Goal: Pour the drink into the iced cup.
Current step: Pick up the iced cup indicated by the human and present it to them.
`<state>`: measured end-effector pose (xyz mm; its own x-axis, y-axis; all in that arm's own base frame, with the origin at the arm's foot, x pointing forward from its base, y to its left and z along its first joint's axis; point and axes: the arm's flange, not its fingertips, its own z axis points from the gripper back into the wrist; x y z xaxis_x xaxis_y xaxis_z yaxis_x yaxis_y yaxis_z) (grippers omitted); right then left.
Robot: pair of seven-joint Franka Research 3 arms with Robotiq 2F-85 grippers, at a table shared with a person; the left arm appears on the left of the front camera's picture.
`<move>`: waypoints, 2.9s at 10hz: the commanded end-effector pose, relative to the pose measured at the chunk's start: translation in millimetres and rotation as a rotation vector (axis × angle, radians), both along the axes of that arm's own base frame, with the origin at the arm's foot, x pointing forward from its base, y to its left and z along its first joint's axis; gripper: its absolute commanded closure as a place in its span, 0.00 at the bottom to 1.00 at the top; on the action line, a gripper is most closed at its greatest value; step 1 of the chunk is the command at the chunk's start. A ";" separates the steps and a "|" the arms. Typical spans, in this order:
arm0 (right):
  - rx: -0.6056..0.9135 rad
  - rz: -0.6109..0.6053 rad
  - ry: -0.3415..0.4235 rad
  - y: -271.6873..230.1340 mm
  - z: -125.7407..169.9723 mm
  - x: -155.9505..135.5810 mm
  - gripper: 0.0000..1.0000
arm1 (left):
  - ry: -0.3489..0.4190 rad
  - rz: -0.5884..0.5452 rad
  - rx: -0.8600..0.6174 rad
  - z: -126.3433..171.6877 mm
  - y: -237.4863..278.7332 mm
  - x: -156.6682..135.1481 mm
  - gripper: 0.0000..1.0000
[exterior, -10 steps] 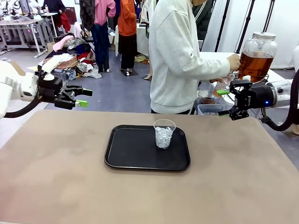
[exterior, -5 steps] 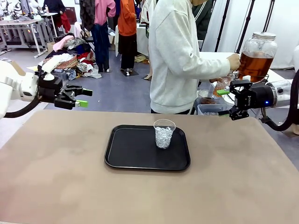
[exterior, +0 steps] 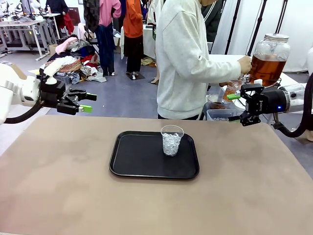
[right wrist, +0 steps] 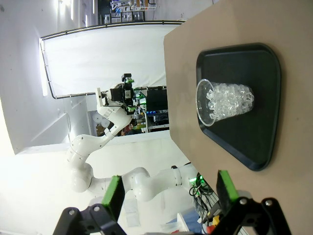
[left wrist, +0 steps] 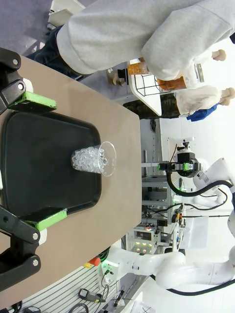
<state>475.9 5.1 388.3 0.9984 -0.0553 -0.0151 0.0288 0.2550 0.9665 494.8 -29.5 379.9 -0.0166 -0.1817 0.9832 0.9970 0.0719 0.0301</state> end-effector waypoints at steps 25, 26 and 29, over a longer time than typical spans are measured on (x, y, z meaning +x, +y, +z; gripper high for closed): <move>0.000 -0.001 -0.005 -0.1 2.1 0.7 0.00 | -0.002 -0.003 -0.004 1.6 0.3 -1.2 0.00; 0.000 -0.001 -0.005 -0.1 2.1 0.7 0.00 | -0.002 -0.003 -0.004 1.6 0.3 -1.2 0.00; 0.000 -0.001 -0.005 -0.1 2.1 0.7 0.00 | -0.002 -0.003 -0.004 1.6 0.3 -1.2 0.00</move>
